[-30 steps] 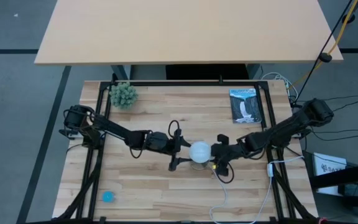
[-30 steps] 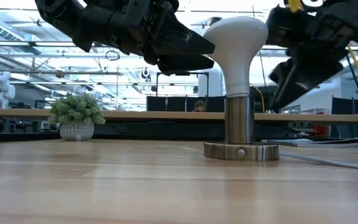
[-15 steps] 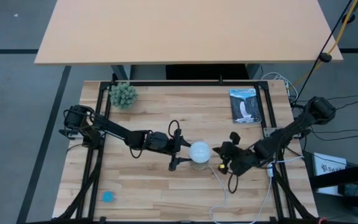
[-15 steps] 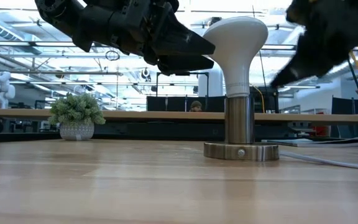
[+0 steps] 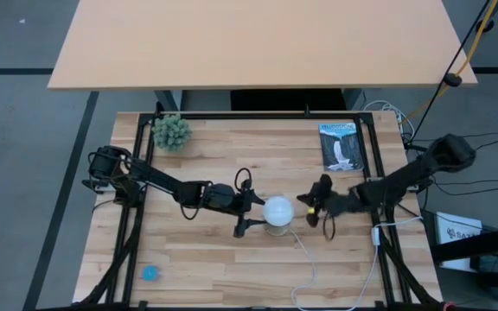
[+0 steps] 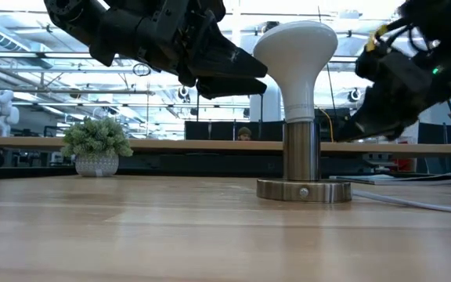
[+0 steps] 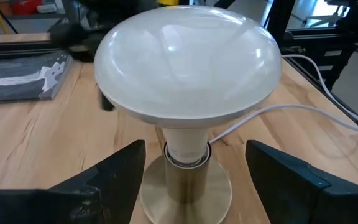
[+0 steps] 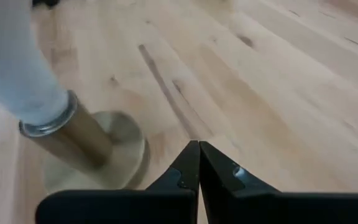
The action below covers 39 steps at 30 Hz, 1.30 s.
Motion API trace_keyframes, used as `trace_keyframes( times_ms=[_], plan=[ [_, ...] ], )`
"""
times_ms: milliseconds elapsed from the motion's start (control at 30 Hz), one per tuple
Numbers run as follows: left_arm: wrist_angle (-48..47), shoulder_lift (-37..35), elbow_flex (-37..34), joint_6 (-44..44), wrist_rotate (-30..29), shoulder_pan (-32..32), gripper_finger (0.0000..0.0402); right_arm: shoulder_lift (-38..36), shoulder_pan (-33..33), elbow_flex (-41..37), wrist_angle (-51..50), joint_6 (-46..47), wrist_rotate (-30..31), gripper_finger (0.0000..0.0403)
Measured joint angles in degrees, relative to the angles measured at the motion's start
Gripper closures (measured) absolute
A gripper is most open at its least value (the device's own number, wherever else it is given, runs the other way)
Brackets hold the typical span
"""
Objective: Screw lightbulb
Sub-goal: Insert the lightbulb into the lamp
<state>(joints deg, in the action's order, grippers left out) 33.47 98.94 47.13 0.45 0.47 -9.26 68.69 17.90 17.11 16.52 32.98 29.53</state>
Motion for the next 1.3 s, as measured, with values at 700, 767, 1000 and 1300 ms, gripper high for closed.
trace_keyframes(
  times_ms=[700, 767, 1000, 1300],
  plan=[
    [-9.2, 0.64, 0.0, -6.21, -2.58, -0.65, 0.0306, 0.66, -8.19, -8.65, 24.05, -3.66, -15.45, 0.0403],
    [-9.15, 1.81, 0.0, -6.44, -1.39, -1.28, 0.0366, 2.54, -7.12, -7.34, 23.91, -3.66, -14.74, 0.0403],
    [2.02, 9.6, -0.11, -10.51, 4.68, -1.59, 0.0399, 5.26, -2.26, -3.46, 23.59, -6.59, -11.77, 0.0403],
    [10.37, 9.9, 0.0, -7.7, 4.03, -2.78, 0.0401, 5.41, -1.62, -3.46, 21.8, -1.91, -11.65, 0.0403]
  ],
)
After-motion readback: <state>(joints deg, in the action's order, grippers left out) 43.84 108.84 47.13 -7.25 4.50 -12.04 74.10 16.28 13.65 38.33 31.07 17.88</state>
